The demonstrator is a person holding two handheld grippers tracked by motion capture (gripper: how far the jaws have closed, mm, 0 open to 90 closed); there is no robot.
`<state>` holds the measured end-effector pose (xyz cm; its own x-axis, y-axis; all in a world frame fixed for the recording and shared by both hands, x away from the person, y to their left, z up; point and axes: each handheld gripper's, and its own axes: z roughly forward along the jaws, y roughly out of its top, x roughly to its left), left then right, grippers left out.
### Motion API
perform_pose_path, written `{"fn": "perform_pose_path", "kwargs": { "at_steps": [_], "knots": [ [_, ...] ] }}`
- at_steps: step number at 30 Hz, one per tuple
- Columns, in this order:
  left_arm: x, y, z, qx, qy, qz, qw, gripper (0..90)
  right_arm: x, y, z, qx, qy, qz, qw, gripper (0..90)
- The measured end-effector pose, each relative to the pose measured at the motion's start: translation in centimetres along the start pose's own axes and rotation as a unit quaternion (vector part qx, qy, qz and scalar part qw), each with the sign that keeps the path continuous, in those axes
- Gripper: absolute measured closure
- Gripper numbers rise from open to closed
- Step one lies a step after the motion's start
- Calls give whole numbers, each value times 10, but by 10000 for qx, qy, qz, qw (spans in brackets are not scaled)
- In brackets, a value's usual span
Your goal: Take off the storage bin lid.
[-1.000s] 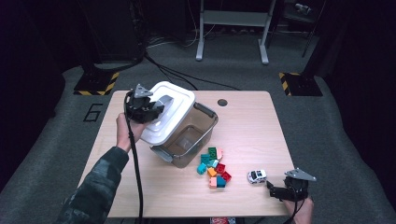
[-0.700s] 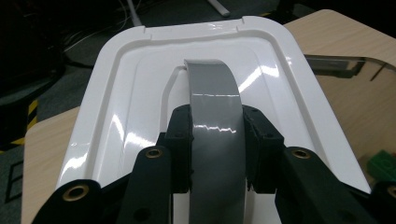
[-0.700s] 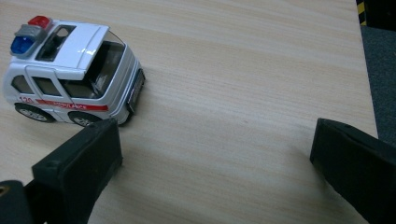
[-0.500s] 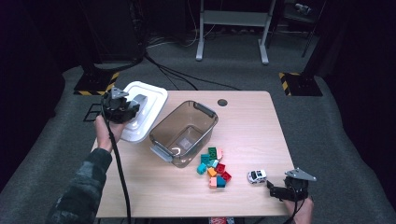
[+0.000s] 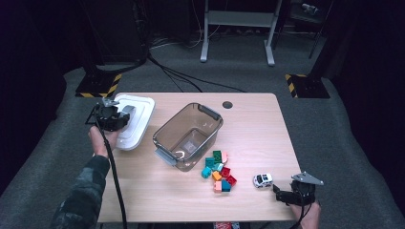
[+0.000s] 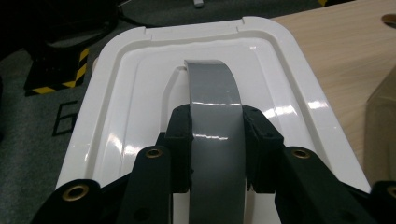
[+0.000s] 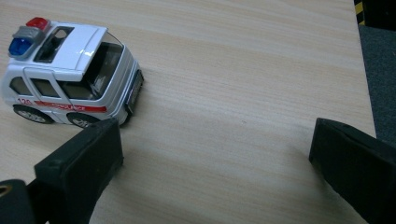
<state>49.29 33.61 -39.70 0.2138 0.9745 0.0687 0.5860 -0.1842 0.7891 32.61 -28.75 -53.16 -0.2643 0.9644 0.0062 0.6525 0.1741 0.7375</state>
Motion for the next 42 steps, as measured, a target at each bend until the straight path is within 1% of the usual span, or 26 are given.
{"fn": "perform_pose_path", "kwargs": {
  "at_steps": [4,7,9,11,13,14,15,16,18,20,21,23,25,28,31,35,36,38,40,42],
  "knots": [
    [4,-12,11,111,84,-97,9999,669,0,0,0,5,-5,10,10000,22],
    [7,-22,20,211,151,-220,9994,669,0,0,0,6,-7,10,10000,22],
    [9,-28,25,274,159,-307,9990,669,0,0,0,-1,-5,-5,10000,22],
    [10,-34,30,363,166,-358,9986,669,0,0,0,0,-5,0,10000,22],
    [10,-40,35,381,168,-399,9983,669,0,0,0,0,-6,-3,10000,22],
    [11,-42,38,443,146,-421,9980,669,0,0,0,-4,-5,-9,10000,22],
    [11,-44,40,419,134,-491,9978,668,0,0,0,5,-9,13,10000,22],
    [12,-46,41,430,140,-516,9976,669,0,0,0,-2,-7,-4,10000,22],
    [11,-50,45,448,194,-477,9977,669,0,0,0,-5,-7,-9,10000,22],
    [11,-55,48,514,179,-535,9971,669,0,0,0,-5,-7,-9,10000,22],
    [11,-57,50,549,173,-526,9970,668,0,0,0,-3,-8,-8,10000,22],
    [12,-62,54,591,154,-599,9963,668,0,0,0,-3,-8,-7,10000,23],
    [11,-66,58,632,187,-541,9964,668,0,0,0,-4,-3,-11,10000,23],
    [11,-72,62,677,186,-537,9961,668,0,0,0,1,-10,-6,10000,23],
    [12,-75,64,710,148,-565,9958,666,0,0,0,3,-11,-10,10000,23],
    [12,-75,63,704,133,-531,9960,663,0,0,0,-2,-11,-11,10000,23],
    [12,-75,61,695,106,-573,9959,661,0,0,0,4,-12,-11,10000,23],
    [14,-75,57,630,55,-617,9961,617,0,0,0,3,-13,-10,10000,23],
    [15,-74,52,581,4,-634,9963,528,0,0,0,1,-13,-6,10000,23],
    [15,-75,46,510,-94,-696,9962,433,0,0,0,-1,-8,-12,10000,22]
  ]
}}
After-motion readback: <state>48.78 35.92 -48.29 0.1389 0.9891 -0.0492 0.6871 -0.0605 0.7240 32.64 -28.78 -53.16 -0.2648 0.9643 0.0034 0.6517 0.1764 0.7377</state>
